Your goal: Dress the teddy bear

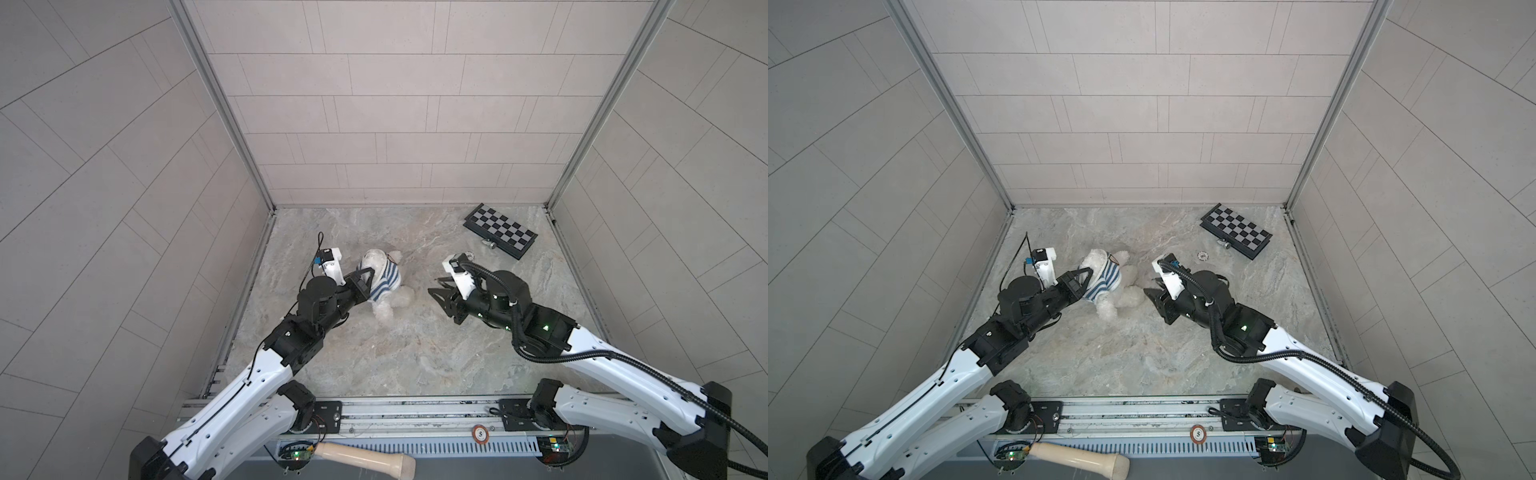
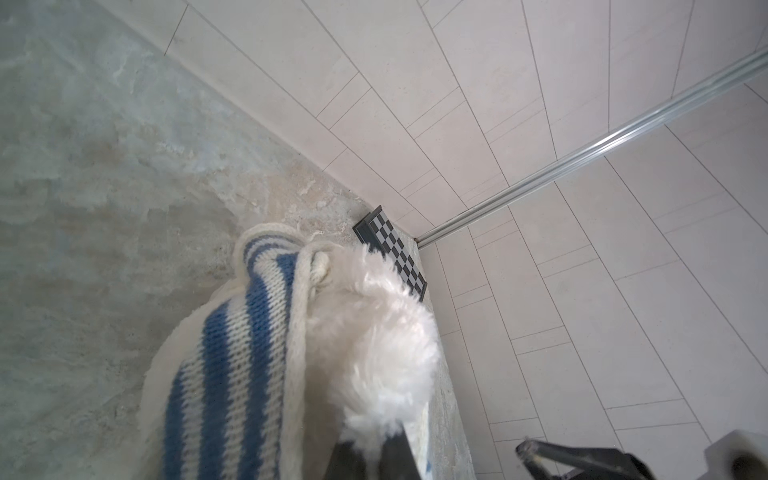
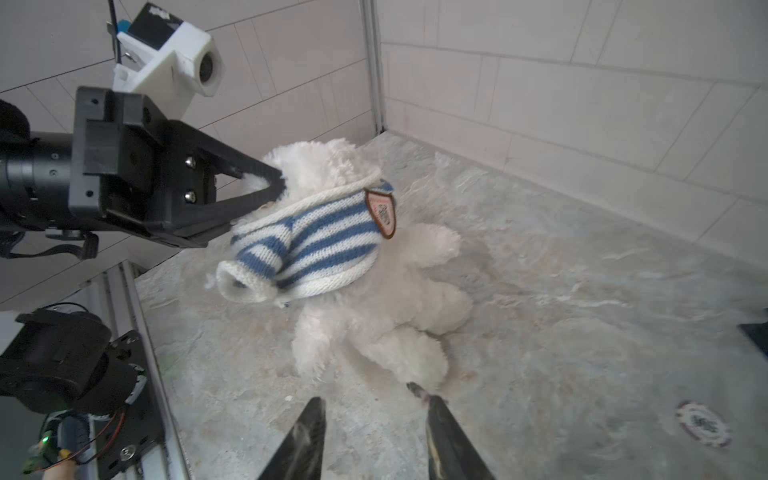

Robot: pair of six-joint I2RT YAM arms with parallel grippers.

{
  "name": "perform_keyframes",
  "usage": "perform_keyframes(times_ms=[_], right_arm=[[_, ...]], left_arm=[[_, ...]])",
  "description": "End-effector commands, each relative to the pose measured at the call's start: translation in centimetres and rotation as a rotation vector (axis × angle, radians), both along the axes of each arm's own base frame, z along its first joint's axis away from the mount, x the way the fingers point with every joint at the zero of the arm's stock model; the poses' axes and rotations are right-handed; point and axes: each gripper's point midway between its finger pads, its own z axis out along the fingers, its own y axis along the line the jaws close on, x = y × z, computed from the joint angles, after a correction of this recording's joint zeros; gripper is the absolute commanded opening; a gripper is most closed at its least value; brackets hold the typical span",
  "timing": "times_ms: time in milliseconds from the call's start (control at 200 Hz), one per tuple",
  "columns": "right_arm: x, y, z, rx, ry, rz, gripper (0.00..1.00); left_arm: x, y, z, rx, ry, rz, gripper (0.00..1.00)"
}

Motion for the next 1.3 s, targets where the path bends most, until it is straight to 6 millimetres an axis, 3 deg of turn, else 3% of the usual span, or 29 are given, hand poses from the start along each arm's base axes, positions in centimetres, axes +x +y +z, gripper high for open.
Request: perform_keyframes(times_ms=[0, 140, 315, 516, 806, 1207, 1297], right_arm=[[-0.2, 2.6, 1.8, 0.223, 0.038, 0.020, 0.40], [0.9, 3.6, 0.2, 0.343, 0.076, -0.013, 0.40], [1.7, 5.5, 0.6, 0.423, 0.081, 0.015, 0.42], [1.6, 7.3, -0.5, 0.457, 0.125, 0.049, 0.43], [1.4, 9.1, -1.9, 0.437, 0.163, 0.076, 0.28], [2.2, 9.9, -3.1, 0.401, 0.175, 0.058, 0.23], [2.0, 10.2, -3.0, 0.397, 0.170, 0.074, 0.13]], left_arm=[[0.3, 0.9, 3.4, -0.209, -0.027, 0.080, 0.00], [0.3, 1.2, 3.1, -0.203, -0.010, 0.097, 0.00], [0.3, 1.1, 1.4, -0.219, 0.030, 0.106, 0.00], [0.4, 1.0, 0.2, -0.229, 0.049, 0.129, 0.00], [0.3, 0.3, -0.4, -0.256, 0.054, 0.125, 0.00], [0.1, 0.0, -0.1, -0.283, 0.043, 0.113, 0.00], [0.1, -0.1, -0.2, -0.283, 0.049, 0.110, 0.00]])
